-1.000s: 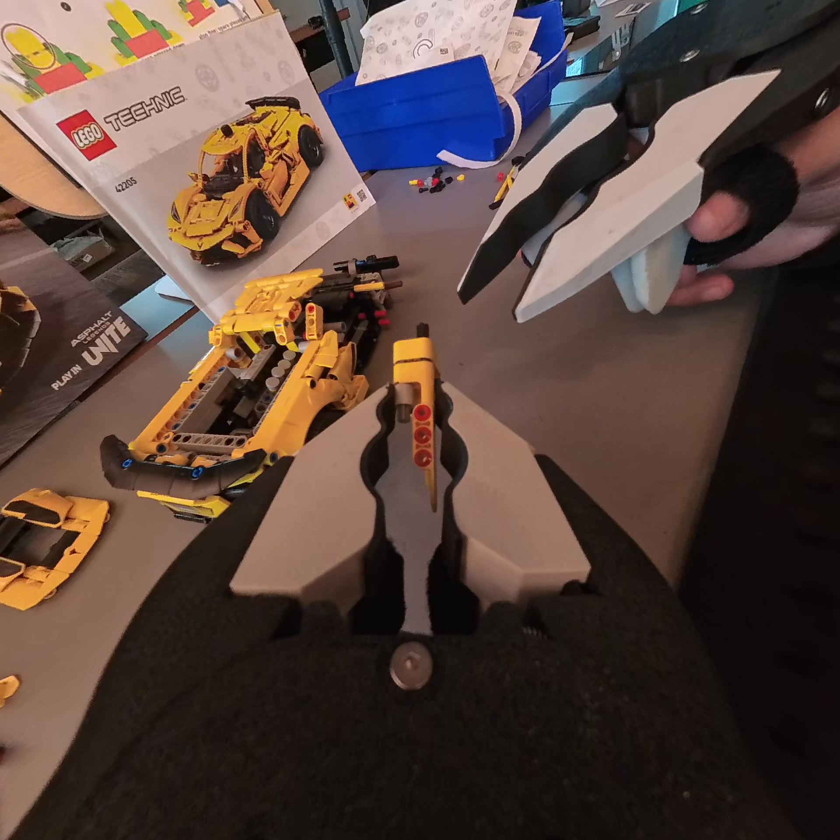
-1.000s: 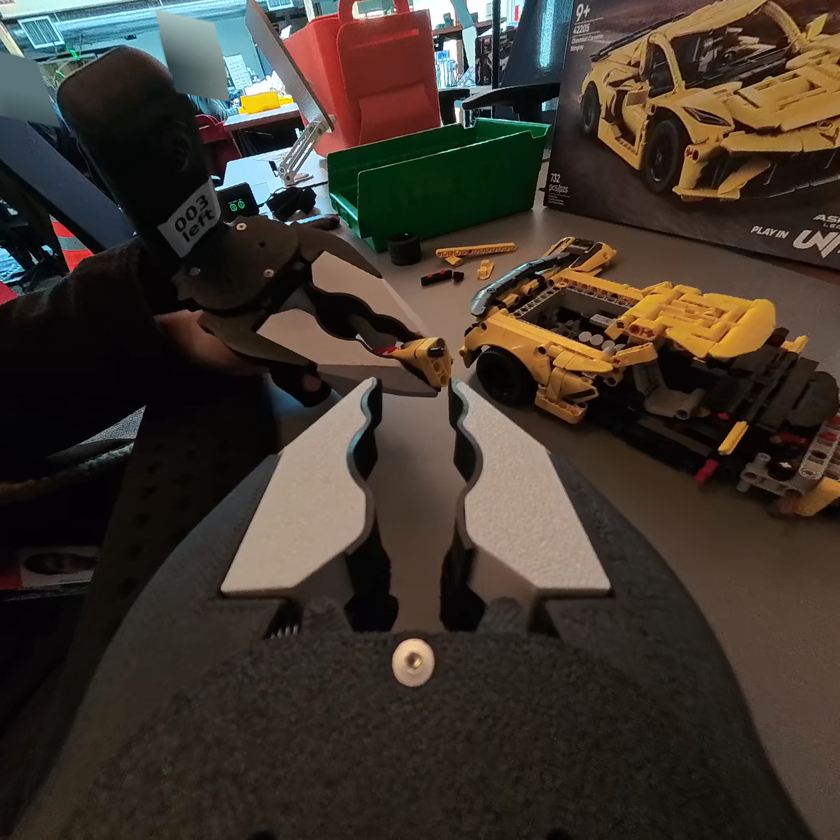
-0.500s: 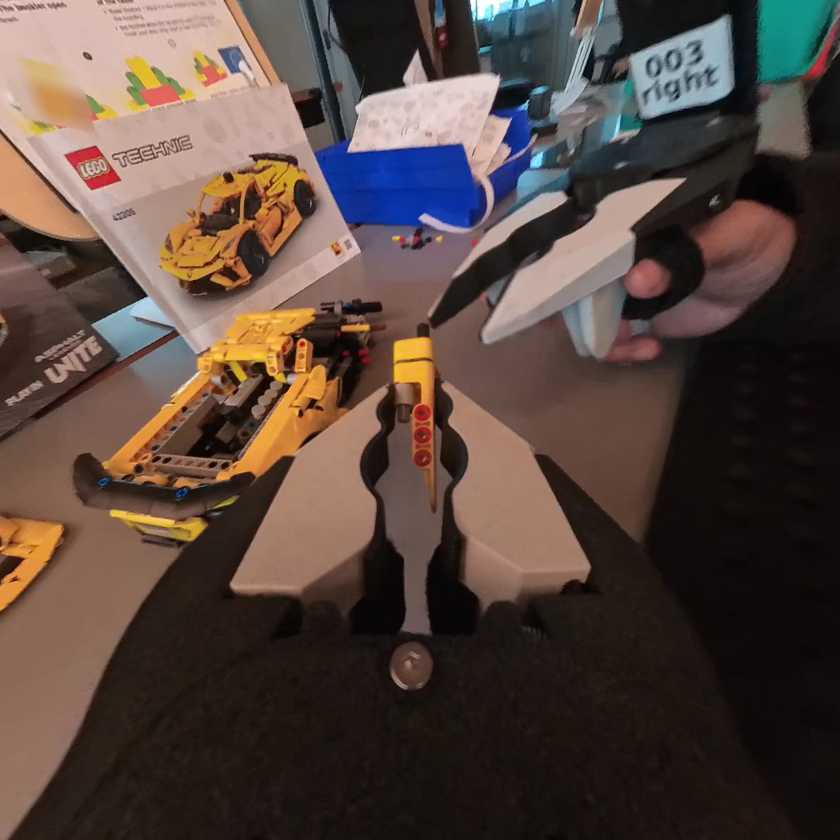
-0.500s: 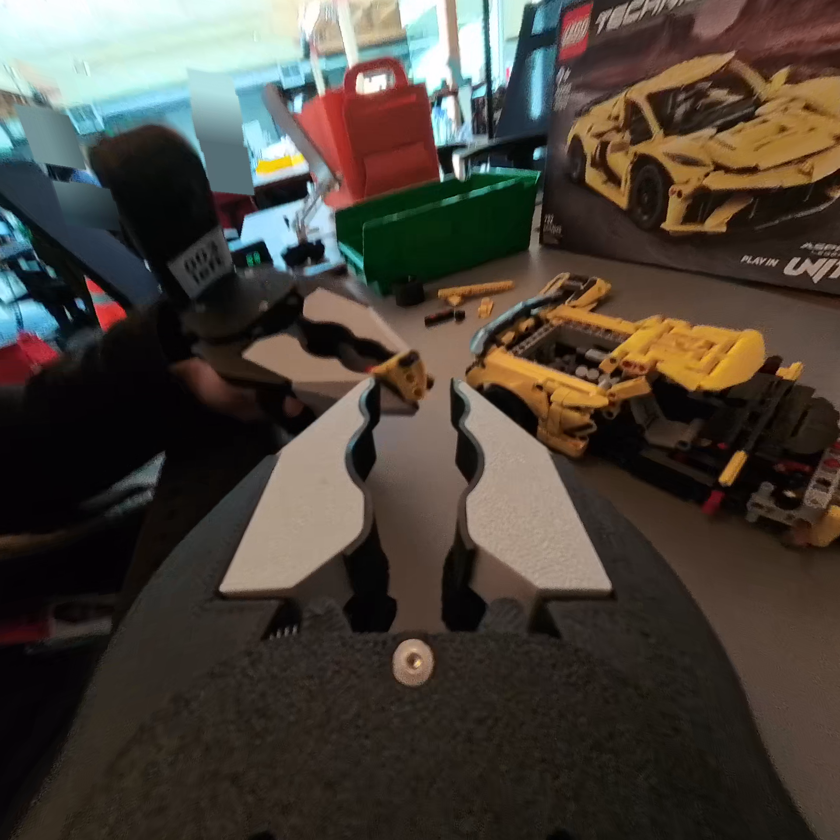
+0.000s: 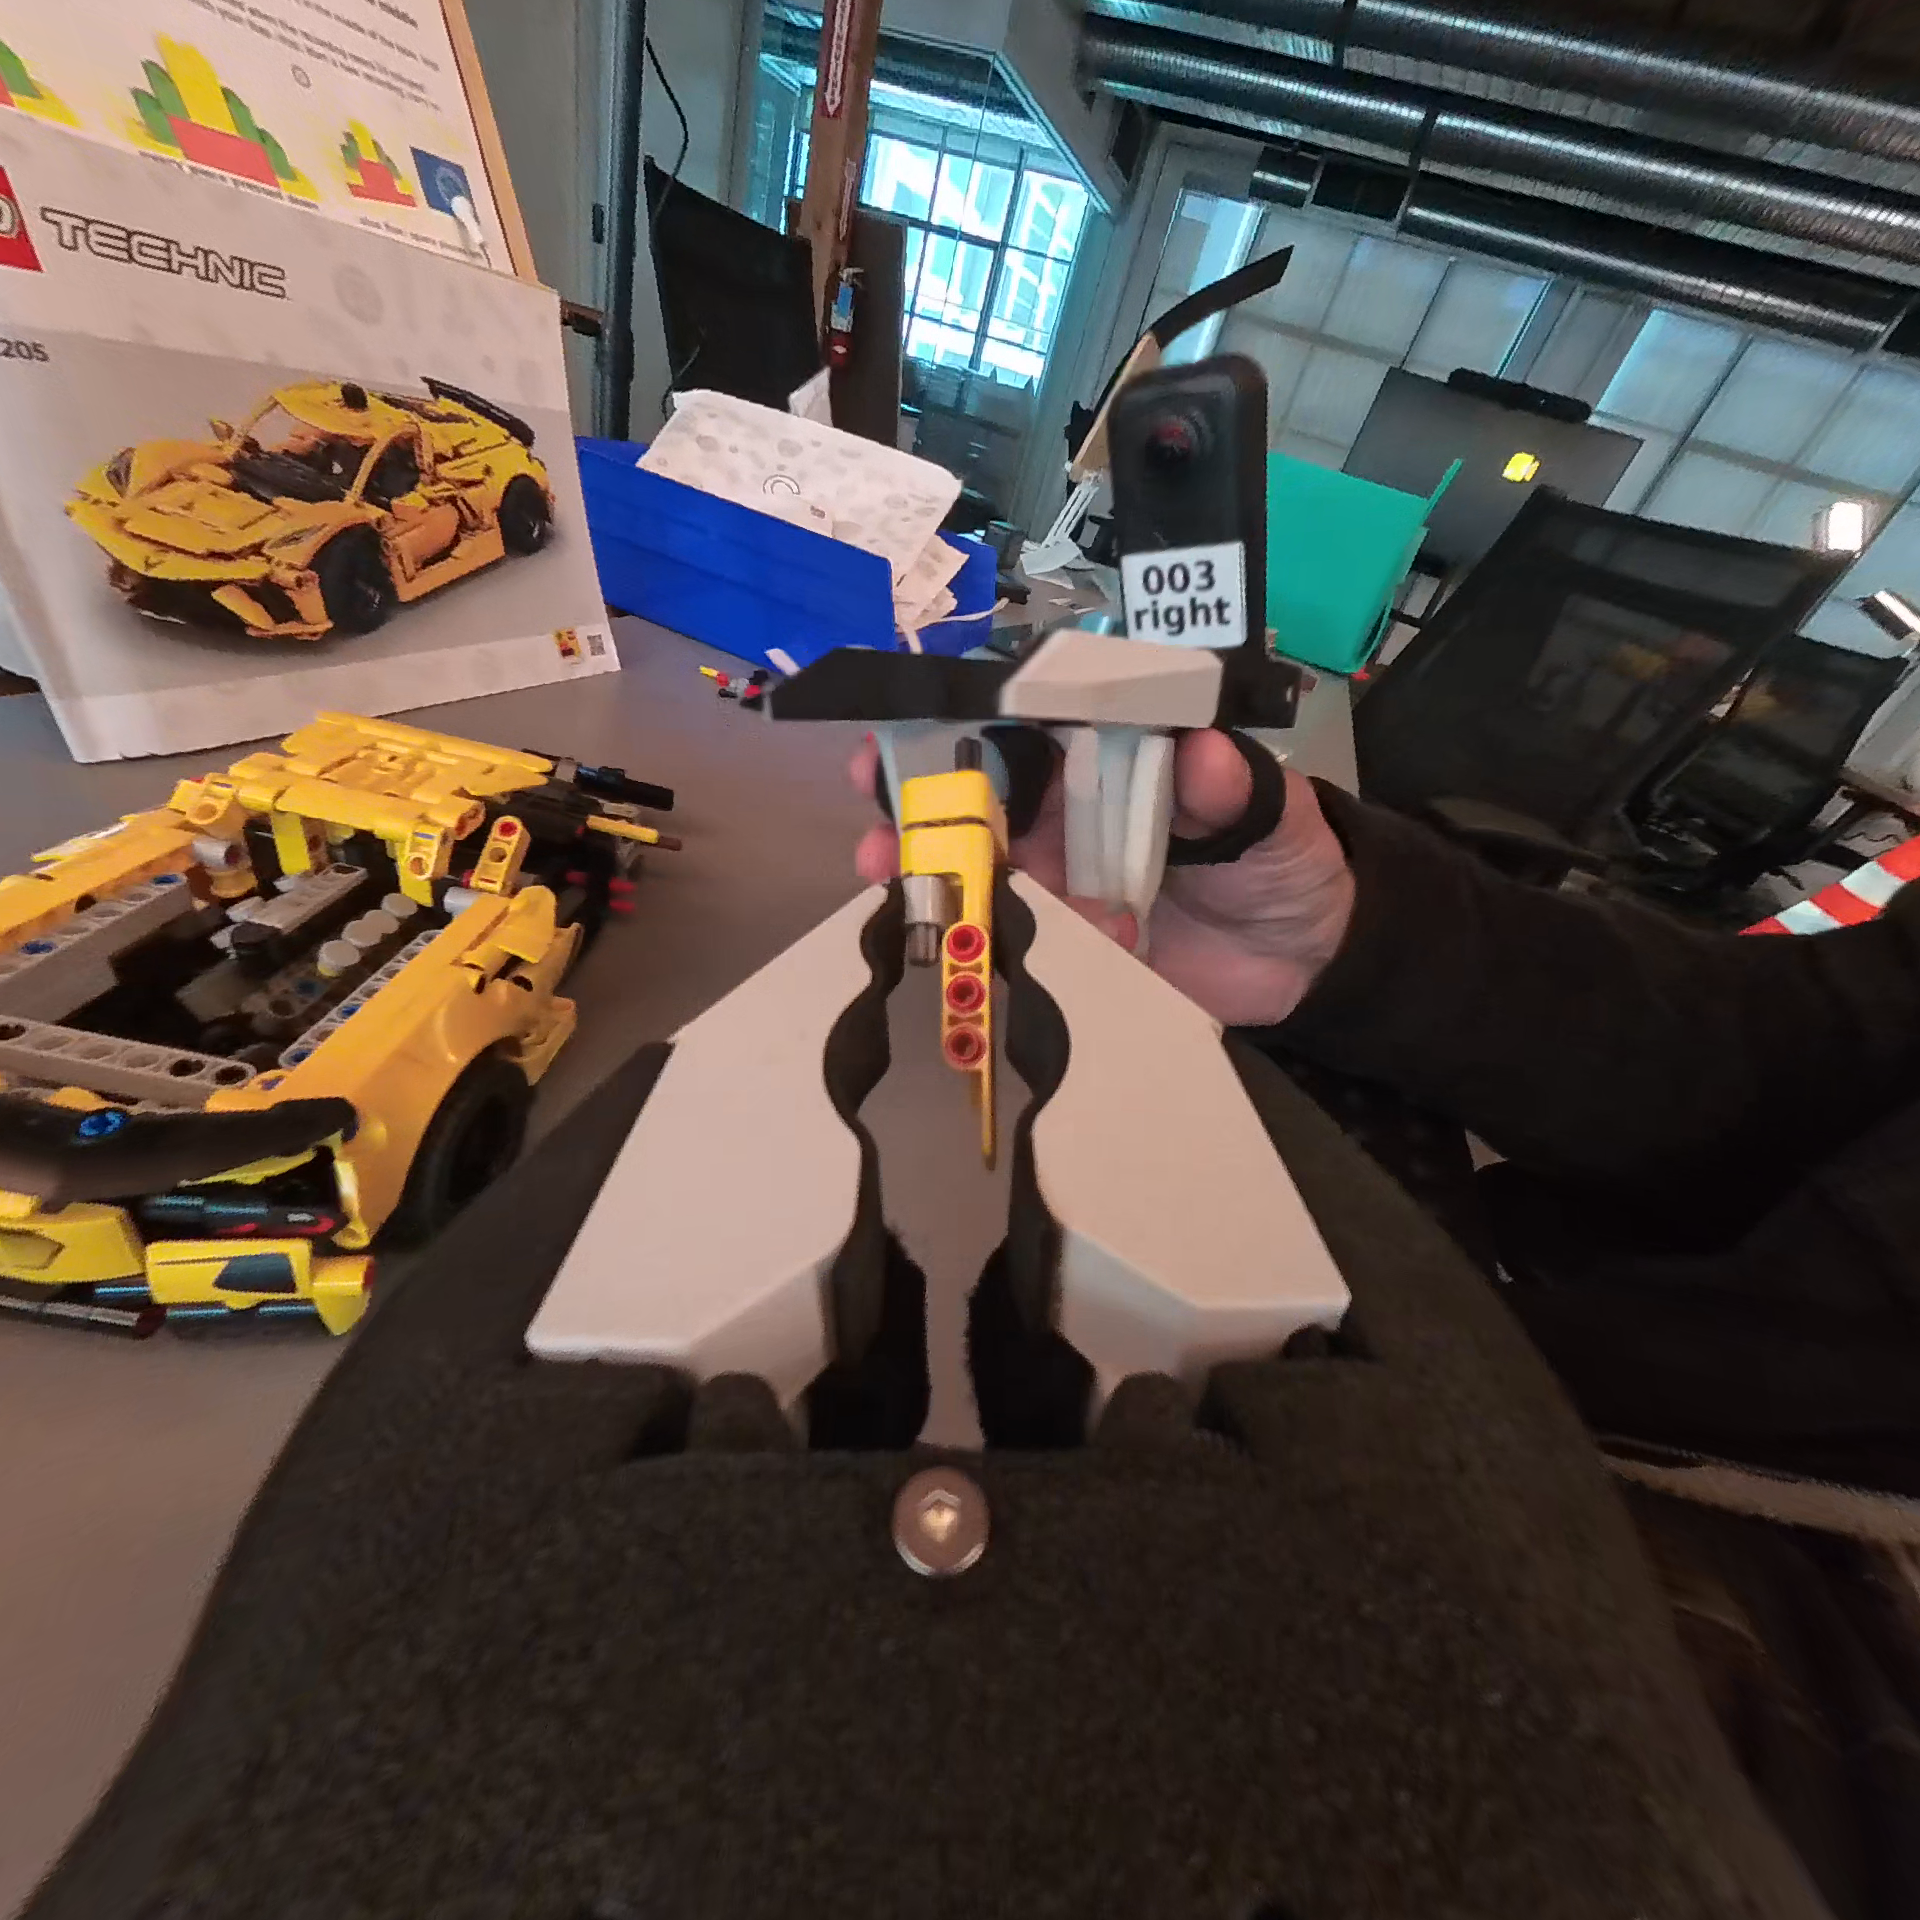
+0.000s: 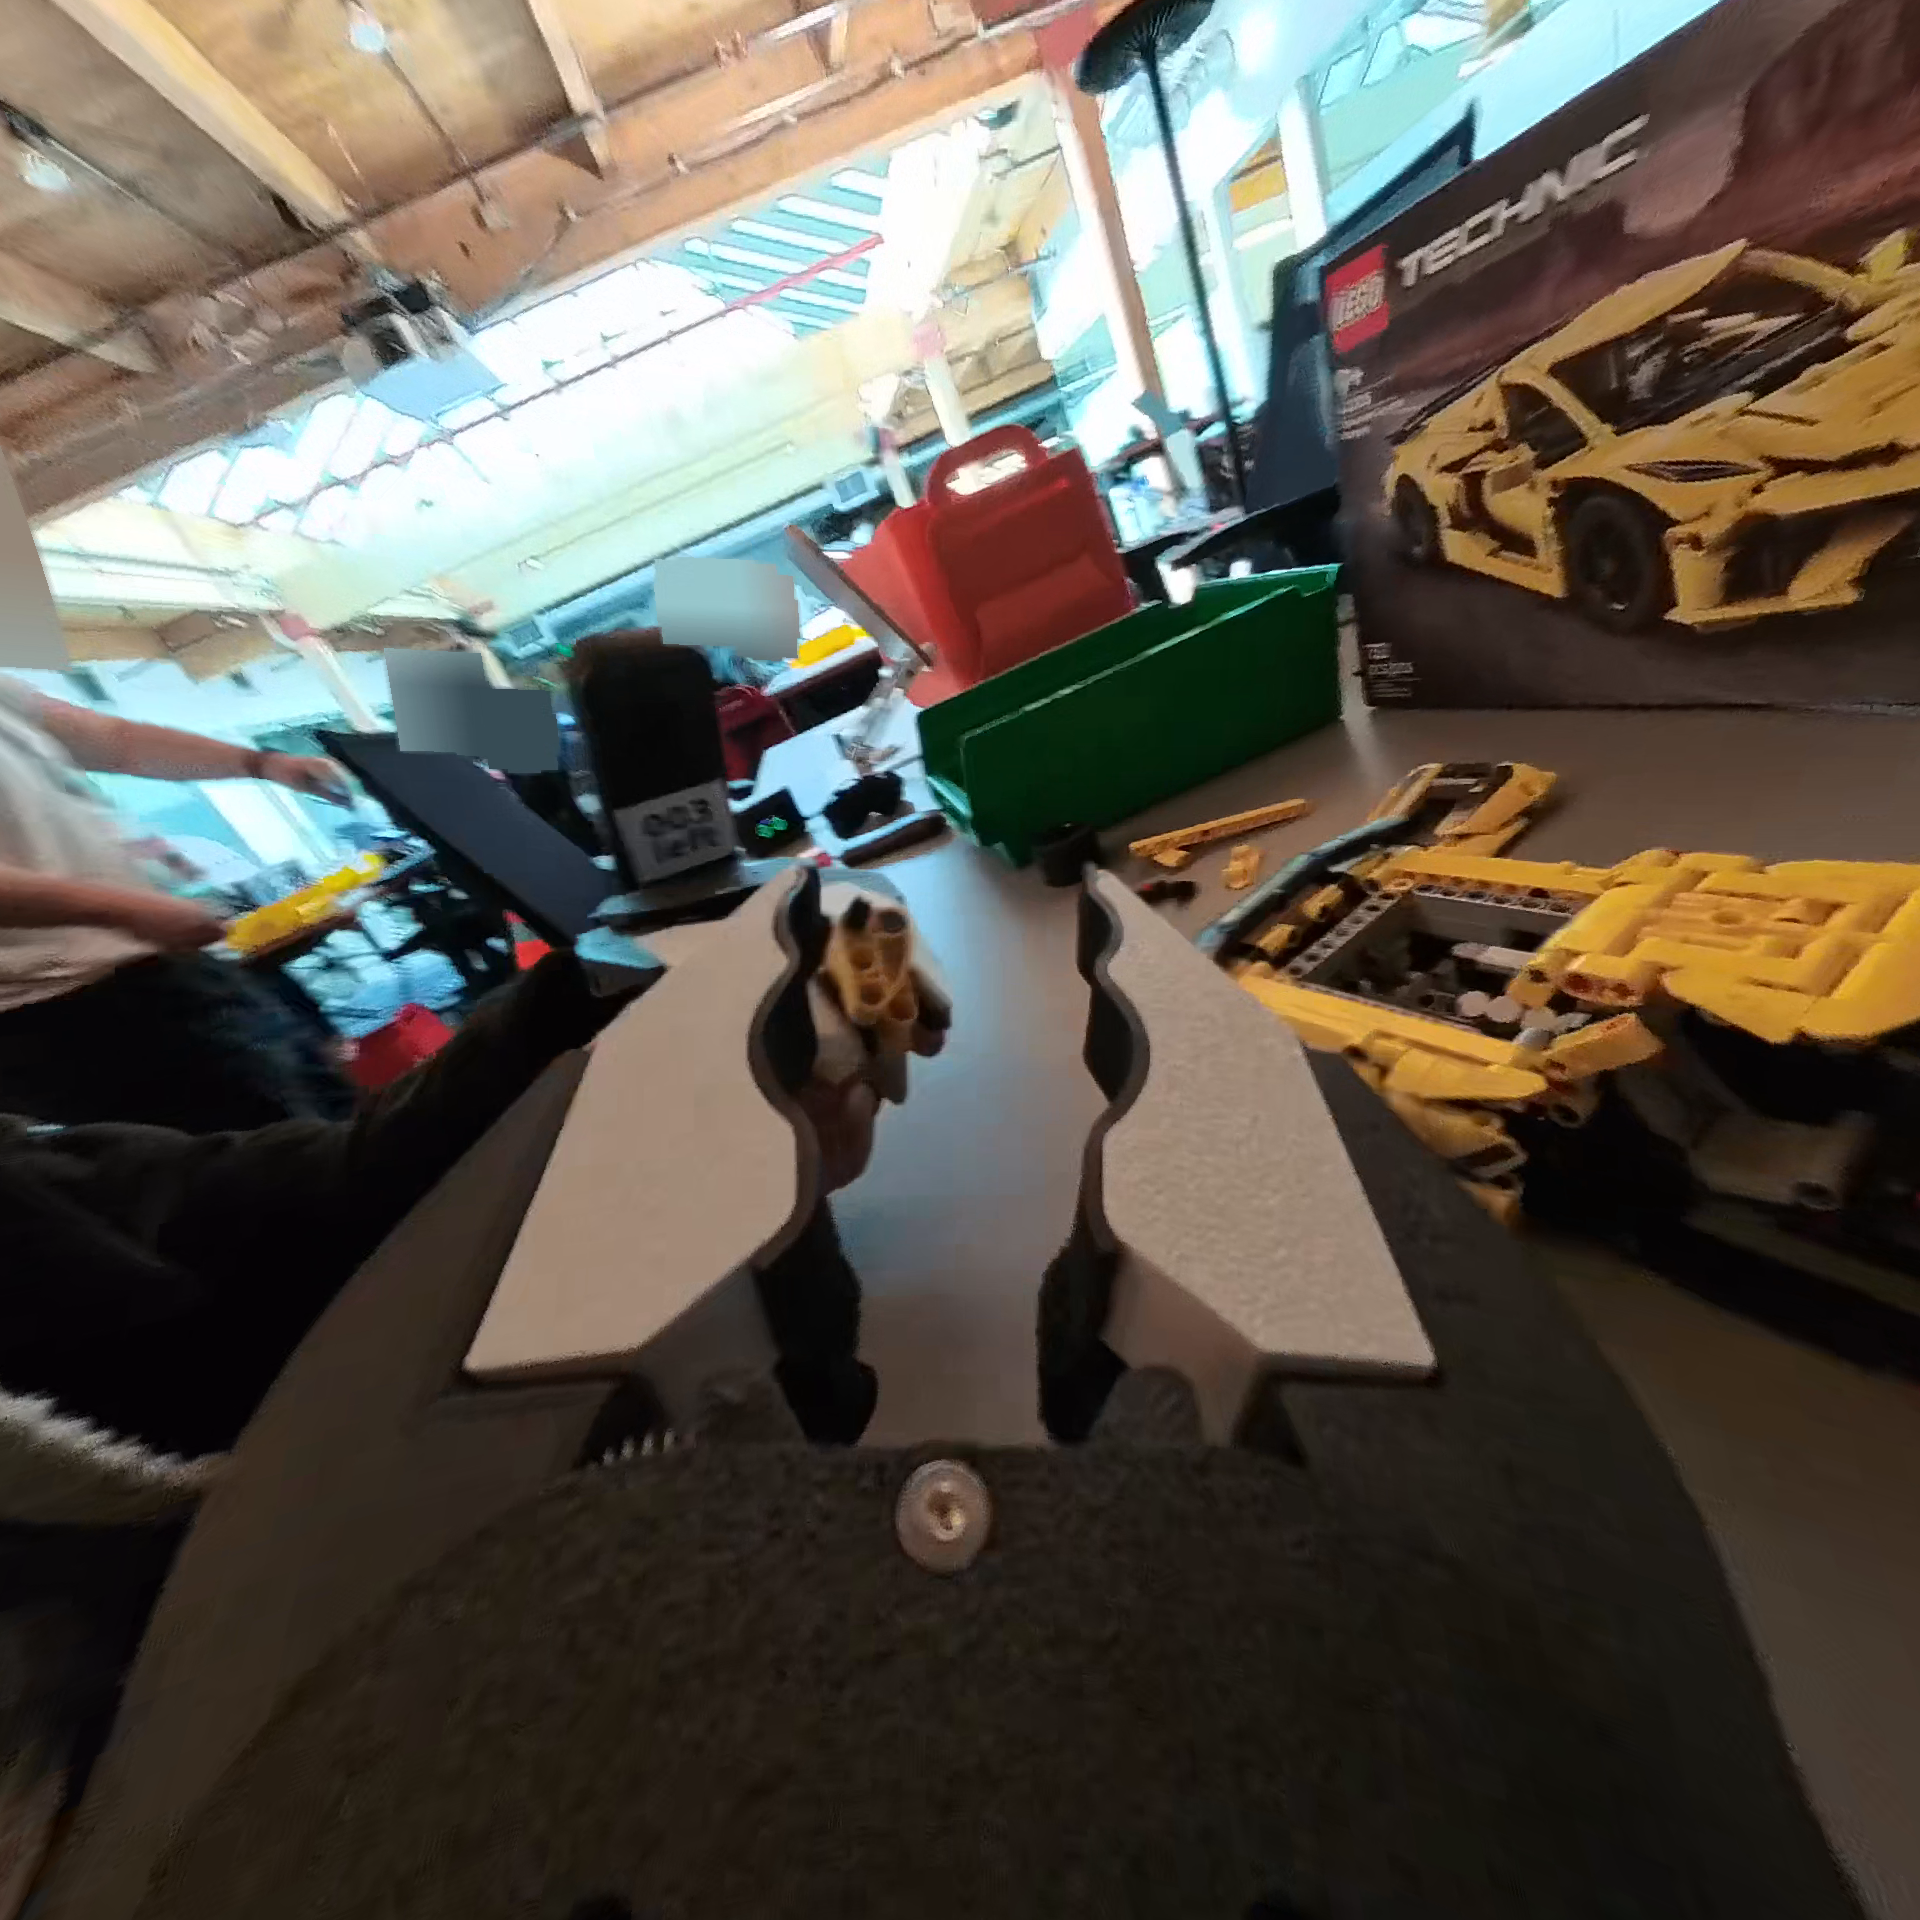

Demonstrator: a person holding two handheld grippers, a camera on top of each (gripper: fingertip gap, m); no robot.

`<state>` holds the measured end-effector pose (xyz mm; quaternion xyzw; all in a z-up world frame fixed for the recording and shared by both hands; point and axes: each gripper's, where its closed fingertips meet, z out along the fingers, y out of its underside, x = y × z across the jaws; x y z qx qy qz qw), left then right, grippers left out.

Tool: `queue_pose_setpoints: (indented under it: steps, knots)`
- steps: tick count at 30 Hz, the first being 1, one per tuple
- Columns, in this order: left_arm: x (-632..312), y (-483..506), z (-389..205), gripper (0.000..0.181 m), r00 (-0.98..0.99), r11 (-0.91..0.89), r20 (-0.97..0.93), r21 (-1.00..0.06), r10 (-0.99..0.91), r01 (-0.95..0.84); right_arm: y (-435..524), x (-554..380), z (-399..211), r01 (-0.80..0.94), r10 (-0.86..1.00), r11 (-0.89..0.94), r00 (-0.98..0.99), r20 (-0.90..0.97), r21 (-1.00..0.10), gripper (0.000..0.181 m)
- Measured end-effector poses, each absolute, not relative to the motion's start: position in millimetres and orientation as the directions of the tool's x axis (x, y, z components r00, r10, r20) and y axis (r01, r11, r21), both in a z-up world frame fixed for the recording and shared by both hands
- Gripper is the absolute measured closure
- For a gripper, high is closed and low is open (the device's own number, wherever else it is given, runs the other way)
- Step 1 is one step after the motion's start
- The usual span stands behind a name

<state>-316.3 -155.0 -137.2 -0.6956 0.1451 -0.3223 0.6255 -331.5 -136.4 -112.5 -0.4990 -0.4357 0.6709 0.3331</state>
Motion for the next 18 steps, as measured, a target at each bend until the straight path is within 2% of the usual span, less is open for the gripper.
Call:
queue_pose_setpoints:
  steps: [4, 12, 18]
  knots:
    - [-317.9, -156.8, -132.8, 0.166, 0.738, -0.165, 0.282, -0.959, -0.613, 0.23, -147.5, -325.9, -118.3, 0.042, 0.841, -0.429, -0.347, -0.415, -0.903, 0.138]
    - [-311.0, -159.1, -135.0, 0.166, 0.729, -0.164, 0.256, -0.967, -0.635, 0.196, -169.5, -331.5, -125.2, 0.137, 0.787, -0.423, -0.435, -0.438, -0.896, 0.166]
    - [-305.4, -167.0, -127.0, 0.165, 0.693, -0.132, 0.241, -0.969, -0.68, 0.207, -175.8, -326.3, -115.4, 0.085, 0.807, -0.383, -0.453, -0.378, -0.92, 0.168]
